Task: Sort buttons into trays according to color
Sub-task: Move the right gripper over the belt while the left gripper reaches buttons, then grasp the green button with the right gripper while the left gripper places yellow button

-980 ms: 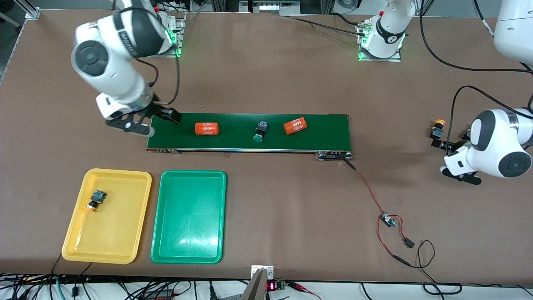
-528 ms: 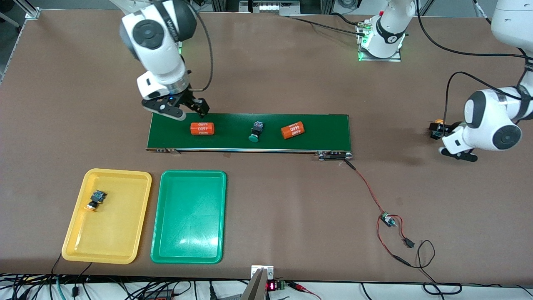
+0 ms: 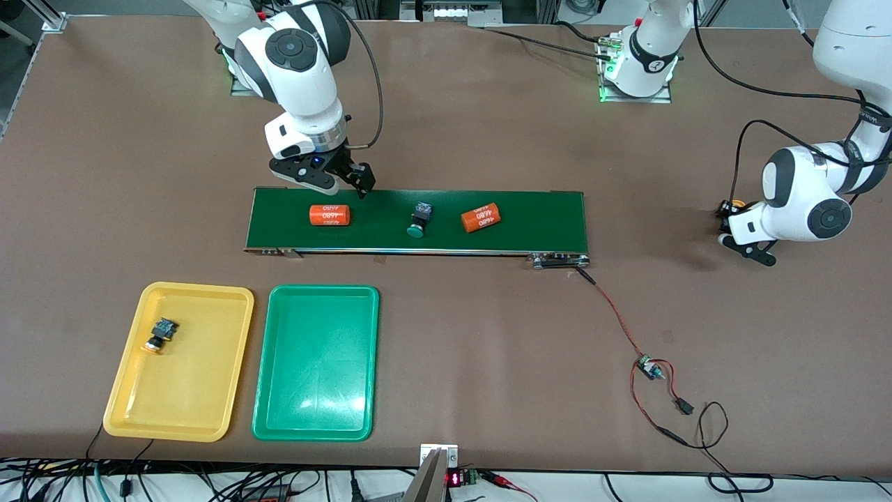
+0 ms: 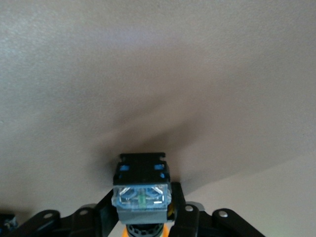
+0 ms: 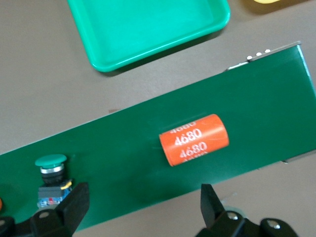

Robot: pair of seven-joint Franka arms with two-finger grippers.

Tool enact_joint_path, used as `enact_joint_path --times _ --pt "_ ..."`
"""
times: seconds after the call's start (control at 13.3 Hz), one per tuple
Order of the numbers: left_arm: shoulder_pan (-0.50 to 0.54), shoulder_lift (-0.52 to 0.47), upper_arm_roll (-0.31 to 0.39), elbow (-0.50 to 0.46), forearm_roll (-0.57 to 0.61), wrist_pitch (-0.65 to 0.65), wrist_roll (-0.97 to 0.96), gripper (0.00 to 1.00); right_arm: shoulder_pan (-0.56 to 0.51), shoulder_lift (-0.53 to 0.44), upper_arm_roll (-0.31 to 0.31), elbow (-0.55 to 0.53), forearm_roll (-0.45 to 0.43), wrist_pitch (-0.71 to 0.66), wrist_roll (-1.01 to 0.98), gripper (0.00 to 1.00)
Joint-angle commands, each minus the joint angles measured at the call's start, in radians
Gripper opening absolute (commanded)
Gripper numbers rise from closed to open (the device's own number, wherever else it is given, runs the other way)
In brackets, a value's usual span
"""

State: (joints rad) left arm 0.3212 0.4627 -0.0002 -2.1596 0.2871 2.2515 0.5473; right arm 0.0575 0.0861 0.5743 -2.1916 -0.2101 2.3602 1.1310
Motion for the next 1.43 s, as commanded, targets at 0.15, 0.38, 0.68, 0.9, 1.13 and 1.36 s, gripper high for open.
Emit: enact_joint_path --times 0.15,0.38,0.68,0.9,1.13,1.36 --pt "-0.013 -0.025 -0.029 0.131 -0.068 -0.2 0.002 0.17 0.015 0.069 0.01 0.003 -0.058 0.071 0.046 1.0" --pt "-0.028 -0.029 -0.153 0.32 -0.124 -0.497 -0.134 0.18 0.019 0.113 0.01 0.004 -0.09 0.111 0.081 1.0" --pt "-0.047 -0.024 -0.303 0.435 -0.167 -0.604 -0.406 0.18 0.019 0.182 0.01 0.015 -0.218 0.16 0.205 1.0" --pt "-0.056 -0.001 -0.429 0.435 -0.27 -0.601 -0.55 0.19 0.019 0.202 0.01 0.039 -0.218 0.16 0.202 1.0" --pt "-0.14 0.042 -0.428 0.448 -0.459 -0.545 -0.595 0.2 0.021 0.227 0.01 0.061 -0.218 0.159 0.205 1.0" --pt "-0.238 0.099 -0.428 0.442 -0.464 -0.405 -0.654 0.2 0.032 0.251 0.009 0.084 -0.215 0.152 0.208 1.0"
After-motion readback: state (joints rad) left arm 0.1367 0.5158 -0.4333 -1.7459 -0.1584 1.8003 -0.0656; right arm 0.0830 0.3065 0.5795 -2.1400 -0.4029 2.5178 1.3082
